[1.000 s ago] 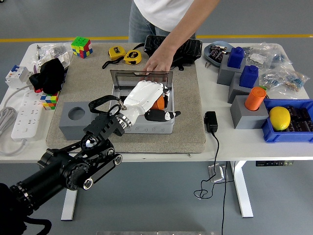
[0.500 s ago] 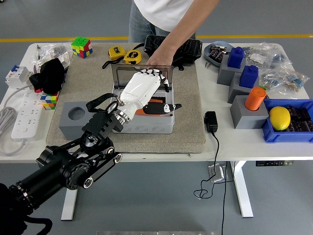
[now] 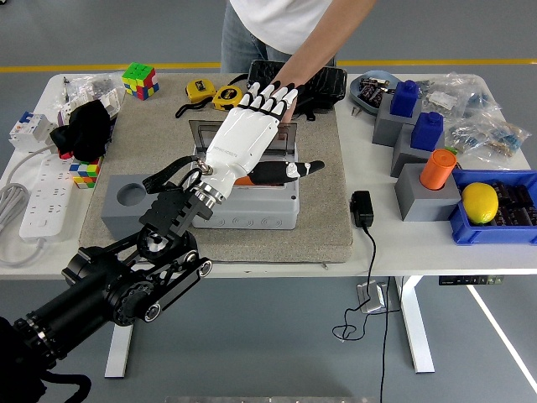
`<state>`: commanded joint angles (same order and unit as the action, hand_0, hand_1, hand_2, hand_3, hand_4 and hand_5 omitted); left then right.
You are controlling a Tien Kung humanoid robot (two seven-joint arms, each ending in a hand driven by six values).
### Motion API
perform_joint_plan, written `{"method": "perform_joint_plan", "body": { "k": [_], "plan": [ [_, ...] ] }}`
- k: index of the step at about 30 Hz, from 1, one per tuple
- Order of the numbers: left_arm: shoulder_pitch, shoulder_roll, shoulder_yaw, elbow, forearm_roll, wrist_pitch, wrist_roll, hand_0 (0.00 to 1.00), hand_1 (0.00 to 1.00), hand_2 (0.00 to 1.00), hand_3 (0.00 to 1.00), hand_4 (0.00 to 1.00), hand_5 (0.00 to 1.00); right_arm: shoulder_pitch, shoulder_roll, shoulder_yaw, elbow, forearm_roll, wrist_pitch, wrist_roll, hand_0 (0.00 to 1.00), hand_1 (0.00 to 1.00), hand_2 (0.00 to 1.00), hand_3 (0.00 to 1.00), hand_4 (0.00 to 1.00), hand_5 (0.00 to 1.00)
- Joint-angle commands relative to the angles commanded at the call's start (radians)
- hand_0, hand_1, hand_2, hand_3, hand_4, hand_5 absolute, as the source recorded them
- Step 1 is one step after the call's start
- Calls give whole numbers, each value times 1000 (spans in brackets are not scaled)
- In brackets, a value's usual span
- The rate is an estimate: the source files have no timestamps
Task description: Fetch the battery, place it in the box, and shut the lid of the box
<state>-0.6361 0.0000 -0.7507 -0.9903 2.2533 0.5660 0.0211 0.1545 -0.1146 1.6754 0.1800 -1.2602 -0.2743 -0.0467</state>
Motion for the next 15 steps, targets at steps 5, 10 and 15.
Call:
{"method": "perform_joint_plan", "body": {
  "k": [5,10,15],
  "plan": [
    [4,3,-22,-22,-33,-32,-13,998,998,998,998,998,998,1,1,0,0,1,-1,1,995,915,838,897,998,998],
    [25,22,-54,-83,-133,-117,-6,998,998,998,998,998,998,1,2,10,0,-5,-1,-1,995,915,838,896,998,998],
    [59,38,-99,-151,-185,-185,26,998,998,998,990,998,998,-1,5,9,0,2,0,3,995,915,837,896,998,998]
  ]
}}
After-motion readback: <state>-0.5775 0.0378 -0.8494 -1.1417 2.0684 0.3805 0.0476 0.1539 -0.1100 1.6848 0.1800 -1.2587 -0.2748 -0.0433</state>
